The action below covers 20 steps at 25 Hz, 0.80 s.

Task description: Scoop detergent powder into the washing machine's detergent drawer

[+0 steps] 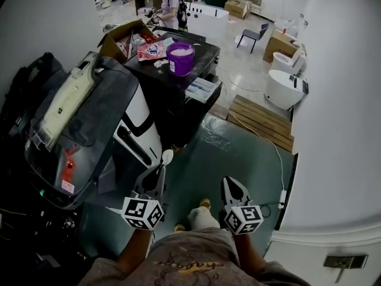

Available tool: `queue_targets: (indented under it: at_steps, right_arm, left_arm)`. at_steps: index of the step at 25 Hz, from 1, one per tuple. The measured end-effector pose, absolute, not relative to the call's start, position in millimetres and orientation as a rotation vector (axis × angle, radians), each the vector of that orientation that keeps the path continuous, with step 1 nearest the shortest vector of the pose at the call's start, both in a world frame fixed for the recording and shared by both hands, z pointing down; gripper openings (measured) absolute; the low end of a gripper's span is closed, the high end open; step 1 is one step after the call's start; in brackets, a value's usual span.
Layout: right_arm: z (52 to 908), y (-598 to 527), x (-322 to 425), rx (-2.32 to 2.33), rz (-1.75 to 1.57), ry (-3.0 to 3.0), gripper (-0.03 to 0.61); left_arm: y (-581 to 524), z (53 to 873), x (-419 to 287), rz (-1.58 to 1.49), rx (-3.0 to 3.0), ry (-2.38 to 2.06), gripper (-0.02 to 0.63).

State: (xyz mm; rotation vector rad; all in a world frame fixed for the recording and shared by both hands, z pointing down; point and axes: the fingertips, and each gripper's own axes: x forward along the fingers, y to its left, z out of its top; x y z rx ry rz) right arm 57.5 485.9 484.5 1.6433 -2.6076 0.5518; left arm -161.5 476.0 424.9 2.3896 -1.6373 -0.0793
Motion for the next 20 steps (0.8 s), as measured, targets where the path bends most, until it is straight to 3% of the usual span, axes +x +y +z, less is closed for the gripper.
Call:
queue_targets:
  at_steps: [20]
  right_arm:
    - [479.1, 322.2, 43.4, 1.615, 0.533, -2.644, 0.002]
  left_arm:
    - [318.1, 429.0, -173.3, -0.106, 2.359, -1.667, 0.025]
